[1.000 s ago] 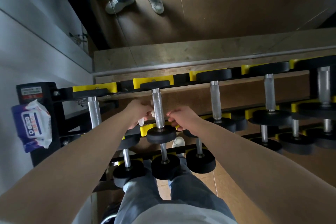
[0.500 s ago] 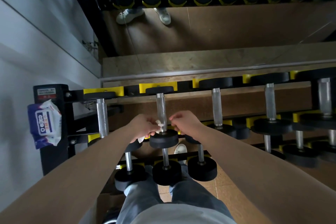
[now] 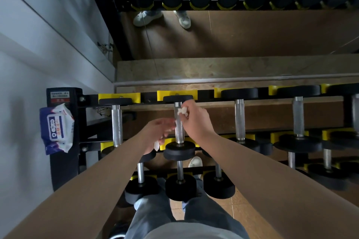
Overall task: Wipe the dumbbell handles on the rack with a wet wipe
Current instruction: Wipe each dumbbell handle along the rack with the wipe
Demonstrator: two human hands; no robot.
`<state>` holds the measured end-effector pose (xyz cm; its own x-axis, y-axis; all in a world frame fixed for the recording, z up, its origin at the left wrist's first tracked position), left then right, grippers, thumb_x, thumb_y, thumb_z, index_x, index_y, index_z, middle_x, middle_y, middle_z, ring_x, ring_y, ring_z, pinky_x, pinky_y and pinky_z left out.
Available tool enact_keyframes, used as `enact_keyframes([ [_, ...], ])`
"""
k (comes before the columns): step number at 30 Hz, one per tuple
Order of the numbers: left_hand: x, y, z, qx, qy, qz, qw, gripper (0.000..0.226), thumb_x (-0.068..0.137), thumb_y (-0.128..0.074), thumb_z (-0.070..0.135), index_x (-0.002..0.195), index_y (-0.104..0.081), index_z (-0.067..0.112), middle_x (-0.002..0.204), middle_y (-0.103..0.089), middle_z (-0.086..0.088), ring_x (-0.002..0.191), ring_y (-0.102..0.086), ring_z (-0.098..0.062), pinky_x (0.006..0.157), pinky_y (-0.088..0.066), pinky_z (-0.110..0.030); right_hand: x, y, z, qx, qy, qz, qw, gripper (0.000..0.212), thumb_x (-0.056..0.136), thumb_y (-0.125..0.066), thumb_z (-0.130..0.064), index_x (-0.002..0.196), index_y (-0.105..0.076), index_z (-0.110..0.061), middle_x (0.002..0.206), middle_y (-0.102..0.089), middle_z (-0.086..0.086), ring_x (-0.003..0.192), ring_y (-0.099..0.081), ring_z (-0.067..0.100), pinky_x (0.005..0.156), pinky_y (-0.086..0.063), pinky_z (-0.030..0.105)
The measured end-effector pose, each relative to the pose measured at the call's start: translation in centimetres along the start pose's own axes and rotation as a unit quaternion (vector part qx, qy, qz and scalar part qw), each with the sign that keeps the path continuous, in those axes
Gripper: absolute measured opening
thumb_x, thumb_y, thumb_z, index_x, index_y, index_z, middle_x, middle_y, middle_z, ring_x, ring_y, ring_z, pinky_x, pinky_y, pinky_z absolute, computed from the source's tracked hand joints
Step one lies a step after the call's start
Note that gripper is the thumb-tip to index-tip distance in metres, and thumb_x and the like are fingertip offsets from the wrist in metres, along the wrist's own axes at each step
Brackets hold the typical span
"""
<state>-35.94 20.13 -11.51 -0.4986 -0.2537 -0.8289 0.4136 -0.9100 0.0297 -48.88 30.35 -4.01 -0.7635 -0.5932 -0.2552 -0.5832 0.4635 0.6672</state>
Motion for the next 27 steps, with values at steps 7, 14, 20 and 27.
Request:
enact_keyframes([
  [7,0.2,0.3,-1.7,0.000,0.032,-0.004,0.999,0.015,0.097,-0.067,0.017,0.110,-0.074,0.017,0.090,-0.064,-0.003,0.066,-0.041,-0.012,0.051,-0.031,-0.023,-2.3,-5.0,-0.7,-0.190,0.137,-0.197,0.952,0.023,0.096,-0.063,-0.006,0.116,-0.073,-0.013,0.110,-0.068,0.004,0.099,-0.066,0.018,0.095,-0.056,0.035],
  [14,0.0,-0.2,-1.8,0.011,0.021,-0.032,0.999,0.006,0.097,-0.068,0.023,0.097,-0.074,0.020,0.085,-0.061,0.001,0.068,-0.041,-0.013,0.049,-0.035,-0.022,-0.9,-3.0,0.3,-0.102,0.053,-0.143,0.983,0.018,0.099,-0.063,-0.018,0.117,-0.066,-0.017,0.105,-0.069,0.000,0.087,-0.066,0.010,0.081,-0.058,0.028],
  [20,0.2,-0.1,-2.3,0.011,0.036,-0.019,0.999,0.017,0.097,-0.068,0.030,0.092,-0.074,0.014,0.084,-0.059,0.000,0.065,-0.042,-0.012,0.047,-0.036,-0.021,0.6,-0.2,3.0,0.015,-0.108,0.003,0.994,0.018,0.102,-0.063,-0.024,0.115,-0.072,-0.016,0.102,-0.070,-0.006,0.087,-0.061,0.005,0.076,-0.046,0.016],
  [27,0.1,-0.7,-2.4,-0.022,0.037,-0.026,0.999,0.014,0.099,-0.065,0.022,0.110,-0.074,0.021,0.088,-0.065,-0.001,0.065,-0.043,-0.011,0.046,-0.033,-0.020,-3.5,-5.8,6.4,-0.110,-0.137,-0.272,0.946,0.019,0.101,-0.059,-0.015,0.108,-0.076,-0.012,0.103,-0.073,0.005,0.092,-0.070,0.018,0.087,-0.060,0.034],
])
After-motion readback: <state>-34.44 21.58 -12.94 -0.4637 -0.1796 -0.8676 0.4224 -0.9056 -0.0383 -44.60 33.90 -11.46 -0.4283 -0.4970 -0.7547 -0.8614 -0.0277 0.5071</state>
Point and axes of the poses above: each hand's wrist, its own x-axis towards the middle knuckle, its own y-axis out of the back of the hand, z = x × y, the point moved 10 cm from there along x, towards the middle knuckle
